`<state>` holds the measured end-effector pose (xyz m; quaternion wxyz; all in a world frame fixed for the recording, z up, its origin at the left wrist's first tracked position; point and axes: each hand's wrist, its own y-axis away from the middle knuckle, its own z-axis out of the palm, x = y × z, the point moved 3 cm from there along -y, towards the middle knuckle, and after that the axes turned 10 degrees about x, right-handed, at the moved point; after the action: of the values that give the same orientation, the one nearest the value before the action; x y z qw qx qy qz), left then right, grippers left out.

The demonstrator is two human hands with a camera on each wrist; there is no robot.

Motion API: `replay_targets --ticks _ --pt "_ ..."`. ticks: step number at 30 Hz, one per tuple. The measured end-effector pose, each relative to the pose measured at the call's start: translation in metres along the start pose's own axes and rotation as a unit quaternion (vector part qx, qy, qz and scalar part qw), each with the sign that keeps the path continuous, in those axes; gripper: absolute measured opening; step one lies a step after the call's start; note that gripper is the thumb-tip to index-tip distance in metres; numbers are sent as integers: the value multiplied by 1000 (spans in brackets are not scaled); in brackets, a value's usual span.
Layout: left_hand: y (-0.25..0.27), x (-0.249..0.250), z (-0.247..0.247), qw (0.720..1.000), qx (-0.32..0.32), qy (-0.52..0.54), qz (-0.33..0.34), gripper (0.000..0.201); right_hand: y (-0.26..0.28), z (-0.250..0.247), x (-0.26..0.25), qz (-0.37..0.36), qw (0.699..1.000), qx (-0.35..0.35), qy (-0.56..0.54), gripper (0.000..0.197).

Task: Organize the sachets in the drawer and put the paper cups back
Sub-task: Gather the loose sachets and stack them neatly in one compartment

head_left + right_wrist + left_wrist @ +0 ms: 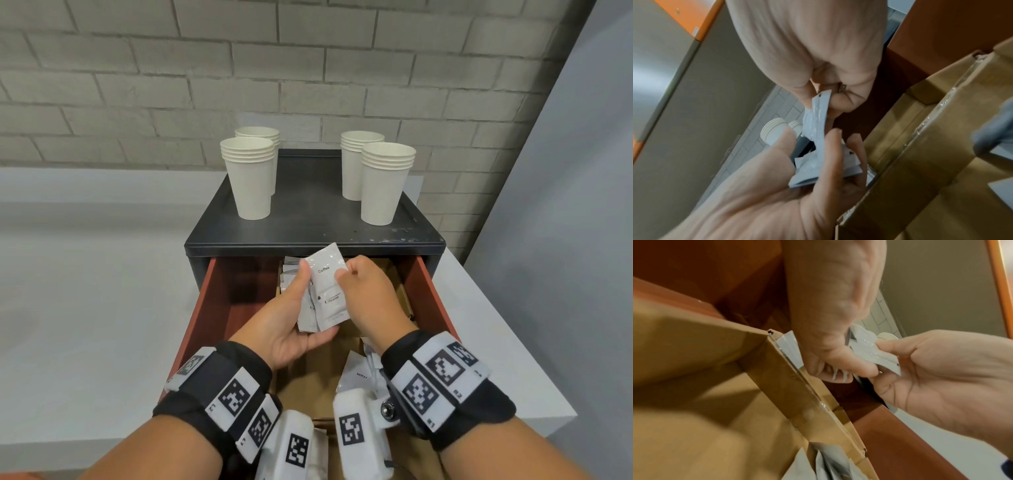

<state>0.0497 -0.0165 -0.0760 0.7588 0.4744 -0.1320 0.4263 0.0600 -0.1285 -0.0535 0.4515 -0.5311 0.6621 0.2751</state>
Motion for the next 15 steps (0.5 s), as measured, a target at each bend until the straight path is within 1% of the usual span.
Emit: replay_targets --ticks 2,3,6,8,9,11,13,15 --pt "2 0 0 1000 -10 2 5 20 -1 -5 0 34 999 5 -29 9" --pt "3 0 0 1000 -15 -5 9 15 -1 -8 0 58 997 3 -54 10" --pt "1 1 -1 999 -21 -37 29 24 2 -14 2 124 985 -6 -121 15" --pt "-2 2 -1 998 -18 -30 45 33 3 -22 3 137 980 6 -143 14" --pt "-4 3 -2 998 -3 -22 59 36 2 -27 4 135 981 18 -140 13" --pt "-8 6 -8 994 53 -4 96 39 -1 -33 8 125 985 39 -116 13" --pt "-11 11 -17 984 118 19 135 39 -1 -34 11 121 989 45 -79 15" --pt "-12 17 -26 972 166 43 162 44 -2 -28 13 109 992 44 -40 14"
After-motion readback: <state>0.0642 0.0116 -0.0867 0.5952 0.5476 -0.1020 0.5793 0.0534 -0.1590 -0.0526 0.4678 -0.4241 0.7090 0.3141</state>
